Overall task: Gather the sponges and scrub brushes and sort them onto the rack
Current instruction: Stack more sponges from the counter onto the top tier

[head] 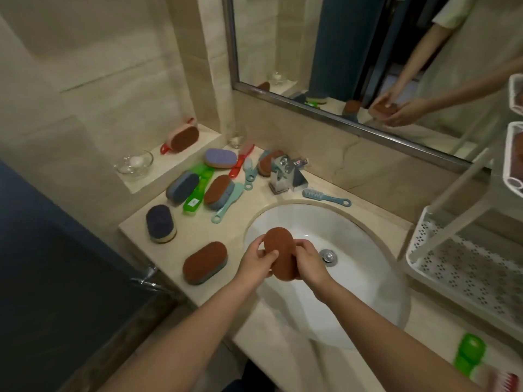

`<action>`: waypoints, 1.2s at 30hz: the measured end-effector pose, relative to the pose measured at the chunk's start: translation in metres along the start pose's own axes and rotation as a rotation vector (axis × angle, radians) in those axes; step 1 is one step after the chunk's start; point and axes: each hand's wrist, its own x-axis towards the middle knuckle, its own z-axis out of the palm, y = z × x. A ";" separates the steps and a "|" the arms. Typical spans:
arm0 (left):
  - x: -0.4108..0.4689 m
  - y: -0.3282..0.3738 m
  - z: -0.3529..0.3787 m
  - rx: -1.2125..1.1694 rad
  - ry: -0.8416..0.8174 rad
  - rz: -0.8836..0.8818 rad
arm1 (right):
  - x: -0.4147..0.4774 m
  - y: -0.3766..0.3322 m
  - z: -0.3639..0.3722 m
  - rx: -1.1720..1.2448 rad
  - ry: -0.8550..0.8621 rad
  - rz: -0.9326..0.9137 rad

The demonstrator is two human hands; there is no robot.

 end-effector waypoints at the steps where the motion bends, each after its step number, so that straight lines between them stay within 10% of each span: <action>1: -0.007 -0.003 -0.004 0.015 0.005 0.013 | -0.005 -0.001 0.006 -0.003 -0.013 -0.007; 13: -0.041 -0.004 -0.086 -0.018 0.318 -0.012 | -0.039 -0.031 0.087 -0.107 -0.287 -0.185; 20: -0.010 0.003 -0.163 -0.163 0.437 0.000 | 0.002 -0.047 0.147 -0.581 -0.329 -0.349; 28: 0.031 -0.006 -0.209 -0.084 0.362 -0.071 | 0.047 -0.031 0.186 -1.238 -0.371 -0.400; 36: 0.056 -0.005 -0.221 0.063 0.250 -0.079 | 0.059 -0.019 0.189 -1.243 -0.303 -0.354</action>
